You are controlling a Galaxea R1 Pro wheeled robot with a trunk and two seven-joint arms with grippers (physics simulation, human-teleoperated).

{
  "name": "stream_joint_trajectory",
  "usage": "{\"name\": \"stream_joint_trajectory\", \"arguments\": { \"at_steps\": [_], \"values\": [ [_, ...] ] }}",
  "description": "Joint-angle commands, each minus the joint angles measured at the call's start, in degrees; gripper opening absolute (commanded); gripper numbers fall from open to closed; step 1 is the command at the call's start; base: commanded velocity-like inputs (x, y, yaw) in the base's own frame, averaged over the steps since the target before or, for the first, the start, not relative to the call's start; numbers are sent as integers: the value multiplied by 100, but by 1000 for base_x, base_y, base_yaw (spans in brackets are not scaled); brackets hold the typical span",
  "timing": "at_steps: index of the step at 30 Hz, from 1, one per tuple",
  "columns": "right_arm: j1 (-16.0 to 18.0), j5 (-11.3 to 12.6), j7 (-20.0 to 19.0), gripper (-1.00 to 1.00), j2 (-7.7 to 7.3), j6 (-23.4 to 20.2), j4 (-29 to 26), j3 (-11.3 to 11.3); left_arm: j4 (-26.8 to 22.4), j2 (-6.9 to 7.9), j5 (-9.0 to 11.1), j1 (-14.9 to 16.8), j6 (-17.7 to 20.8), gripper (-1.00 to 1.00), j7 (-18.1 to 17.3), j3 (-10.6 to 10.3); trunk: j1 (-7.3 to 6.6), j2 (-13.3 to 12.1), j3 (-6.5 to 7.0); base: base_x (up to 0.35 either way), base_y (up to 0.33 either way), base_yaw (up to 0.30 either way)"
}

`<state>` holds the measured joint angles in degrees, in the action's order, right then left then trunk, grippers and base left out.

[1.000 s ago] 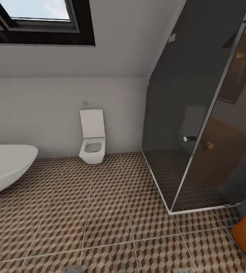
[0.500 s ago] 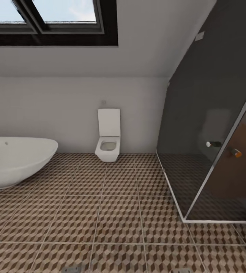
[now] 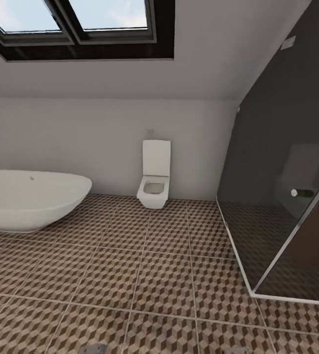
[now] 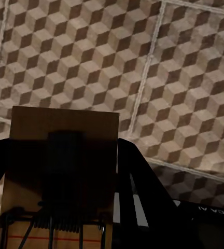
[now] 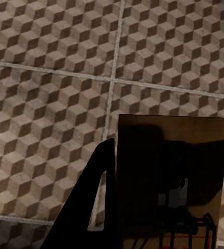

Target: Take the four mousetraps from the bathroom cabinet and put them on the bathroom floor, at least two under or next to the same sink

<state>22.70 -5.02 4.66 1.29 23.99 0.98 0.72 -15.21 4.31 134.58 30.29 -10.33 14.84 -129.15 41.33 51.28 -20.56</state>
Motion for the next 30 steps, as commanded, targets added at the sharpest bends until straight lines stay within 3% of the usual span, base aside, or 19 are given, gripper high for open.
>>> {"name": "stream_joint_trajectory", "arguments": {
  "at_steps": [1,8,30],
  "values": [
    [6,-42,26,-100,-6,18,10,7,-27,9,42,12,-42,-100,14,-49,1,6,-7,0,0,16],
    [6,-98,1,-100,-17,-30,-3,-50,-42,7,42,8,-40,-100,9,-50,1,6,-7,157,65,4],
    [6,-124,17,-100,12,-9,-10,-81,-43,0,42,10,-40,-100,2,-49,1,6,-7,317,66,0]
  ]
}}
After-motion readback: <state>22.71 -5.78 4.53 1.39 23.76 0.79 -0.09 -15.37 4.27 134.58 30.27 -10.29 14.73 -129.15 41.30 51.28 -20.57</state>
